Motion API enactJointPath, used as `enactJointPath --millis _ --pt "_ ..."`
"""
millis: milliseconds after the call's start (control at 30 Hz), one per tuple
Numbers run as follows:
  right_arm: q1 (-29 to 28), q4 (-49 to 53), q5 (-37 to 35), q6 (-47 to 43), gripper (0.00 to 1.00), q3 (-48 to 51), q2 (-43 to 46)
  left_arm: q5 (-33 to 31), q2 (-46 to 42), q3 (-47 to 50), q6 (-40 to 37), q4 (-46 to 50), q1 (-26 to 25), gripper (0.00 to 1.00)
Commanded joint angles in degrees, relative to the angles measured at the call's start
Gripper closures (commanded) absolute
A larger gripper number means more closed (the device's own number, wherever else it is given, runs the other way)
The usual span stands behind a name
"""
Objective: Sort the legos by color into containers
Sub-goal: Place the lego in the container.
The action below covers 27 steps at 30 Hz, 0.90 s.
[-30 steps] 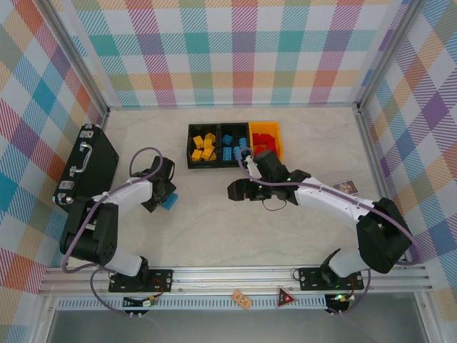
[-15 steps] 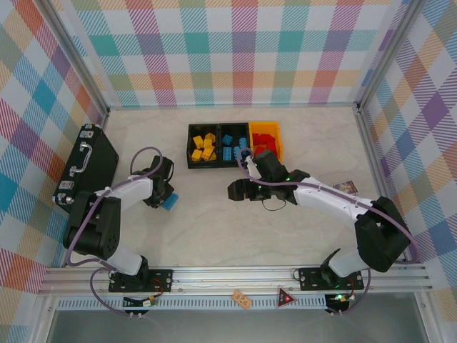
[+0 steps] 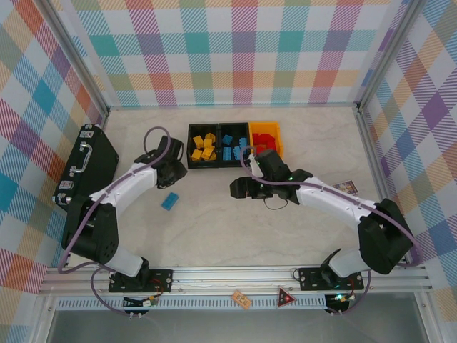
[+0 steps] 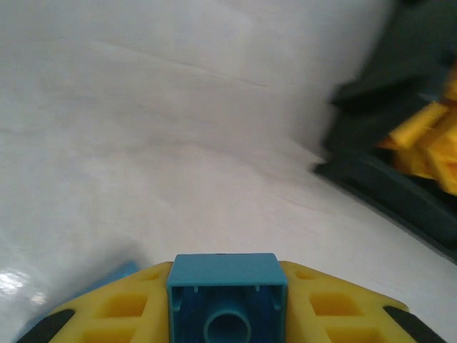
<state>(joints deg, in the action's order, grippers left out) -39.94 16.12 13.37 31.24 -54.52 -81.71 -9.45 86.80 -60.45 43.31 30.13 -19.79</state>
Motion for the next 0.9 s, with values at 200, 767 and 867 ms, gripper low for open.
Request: enactJointPath --millis 200,767,867 --pt "4.65 2.75 -2.82 0.66 0.31 1.58 6.13 0.73 9.6 -17.62 -6.97 6.32 -9.51 0.66" --pt "8.29 4.11 -3.26 0.49 0.31 3.46 9.73 -2.22 35.61 -50.42 -12.0 13.82 -13.95 0.65" --pt "8.98 4.29 -3.76 0.57 0.31 3.45 9.74 -2.92 39.7 -55.56 -12.36 14.61 -13.93 0.65"
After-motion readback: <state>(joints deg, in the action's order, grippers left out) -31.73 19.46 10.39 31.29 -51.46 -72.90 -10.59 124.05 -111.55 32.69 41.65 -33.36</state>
